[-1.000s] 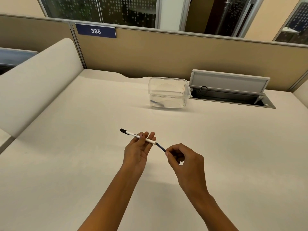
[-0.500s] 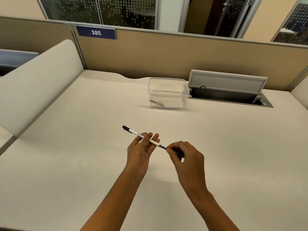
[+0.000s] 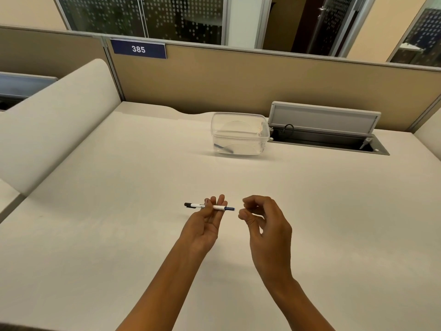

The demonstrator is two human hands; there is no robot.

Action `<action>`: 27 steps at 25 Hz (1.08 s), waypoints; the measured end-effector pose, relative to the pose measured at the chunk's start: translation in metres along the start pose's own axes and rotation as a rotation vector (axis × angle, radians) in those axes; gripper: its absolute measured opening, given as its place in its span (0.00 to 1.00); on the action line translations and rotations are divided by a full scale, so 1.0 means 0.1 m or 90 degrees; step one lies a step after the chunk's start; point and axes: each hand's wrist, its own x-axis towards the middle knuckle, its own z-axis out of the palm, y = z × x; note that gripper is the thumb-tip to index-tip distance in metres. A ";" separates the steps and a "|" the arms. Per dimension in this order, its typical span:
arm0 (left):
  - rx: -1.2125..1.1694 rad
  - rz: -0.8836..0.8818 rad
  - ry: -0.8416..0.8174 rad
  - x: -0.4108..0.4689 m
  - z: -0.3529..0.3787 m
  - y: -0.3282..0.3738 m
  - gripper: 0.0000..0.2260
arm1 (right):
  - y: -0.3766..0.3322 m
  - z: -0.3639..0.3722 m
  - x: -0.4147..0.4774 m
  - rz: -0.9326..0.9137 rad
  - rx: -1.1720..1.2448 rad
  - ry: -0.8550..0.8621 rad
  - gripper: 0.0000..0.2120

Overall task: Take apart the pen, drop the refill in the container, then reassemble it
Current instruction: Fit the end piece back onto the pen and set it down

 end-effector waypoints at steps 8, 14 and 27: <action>-0.012 -0.030 -0.011 -0.02 0.00 -0.05 0.07 | 0.12 0.09 -0.08 -0.154 -0.154 0.007 0.08; -0.028 -0.042 -0.004 -0.02 -0.01 -0.06 0.07 | 0.20 0.16 -0.11 -0.164 -0.157 -0.022 0.08; -0.013 -0.040 0.020 0.03 -0.09 -0.05 0.06 | 1.21 -0.15 0.04 0.138 -0.354 0.014 0.11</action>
